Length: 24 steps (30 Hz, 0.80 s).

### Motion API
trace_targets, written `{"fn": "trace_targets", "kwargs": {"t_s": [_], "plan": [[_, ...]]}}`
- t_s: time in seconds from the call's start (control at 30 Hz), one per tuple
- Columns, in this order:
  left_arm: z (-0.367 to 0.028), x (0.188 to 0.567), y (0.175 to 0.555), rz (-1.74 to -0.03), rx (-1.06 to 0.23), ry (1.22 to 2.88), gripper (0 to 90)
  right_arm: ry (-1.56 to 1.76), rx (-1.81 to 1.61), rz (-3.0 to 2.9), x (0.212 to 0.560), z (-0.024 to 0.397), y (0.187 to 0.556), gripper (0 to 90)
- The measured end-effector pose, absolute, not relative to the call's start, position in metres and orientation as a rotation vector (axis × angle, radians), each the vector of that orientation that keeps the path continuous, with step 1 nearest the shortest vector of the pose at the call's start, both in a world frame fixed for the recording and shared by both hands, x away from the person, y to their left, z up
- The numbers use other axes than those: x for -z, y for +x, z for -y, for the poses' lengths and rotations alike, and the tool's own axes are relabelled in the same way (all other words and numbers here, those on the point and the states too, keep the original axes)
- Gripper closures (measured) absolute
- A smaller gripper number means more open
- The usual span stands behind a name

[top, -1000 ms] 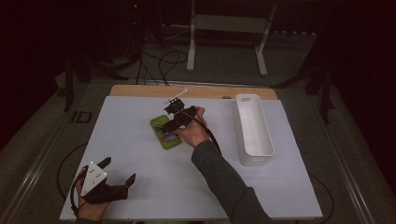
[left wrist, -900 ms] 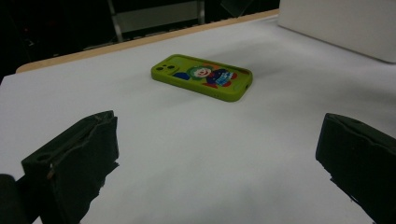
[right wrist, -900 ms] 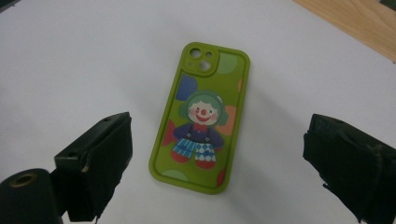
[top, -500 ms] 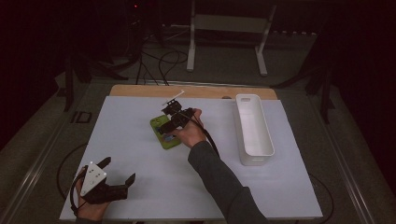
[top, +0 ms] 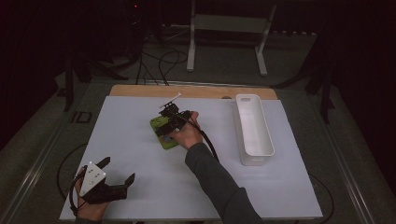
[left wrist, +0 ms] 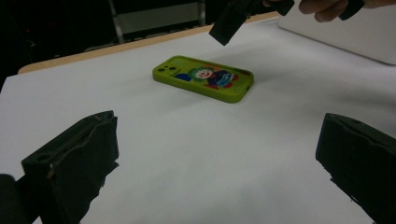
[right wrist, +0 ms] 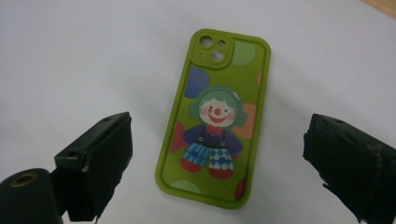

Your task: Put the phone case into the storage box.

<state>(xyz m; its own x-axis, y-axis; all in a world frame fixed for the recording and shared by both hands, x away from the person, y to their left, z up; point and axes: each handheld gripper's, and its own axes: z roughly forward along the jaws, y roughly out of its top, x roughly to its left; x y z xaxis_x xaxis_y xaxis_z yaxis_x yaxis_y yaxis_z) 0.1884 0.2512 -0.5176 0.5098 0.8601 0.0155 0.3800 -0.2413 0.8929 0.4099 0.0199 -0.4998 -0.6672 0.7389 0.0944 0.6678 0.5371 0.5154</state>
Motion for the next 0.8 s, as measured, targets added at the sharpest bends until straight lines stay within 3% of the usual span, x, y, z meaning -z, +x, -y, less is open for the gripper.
{"fn": "trace_targets", "kwargs": {"t_s": [0.8], "plan": [[-0.252, 0.517, 0.188, -1.032, -0.656, 1.833, 0.0, 1.259, -0.766, -2.661, 0.520, -0.027, 0.411, 7.7]]}}
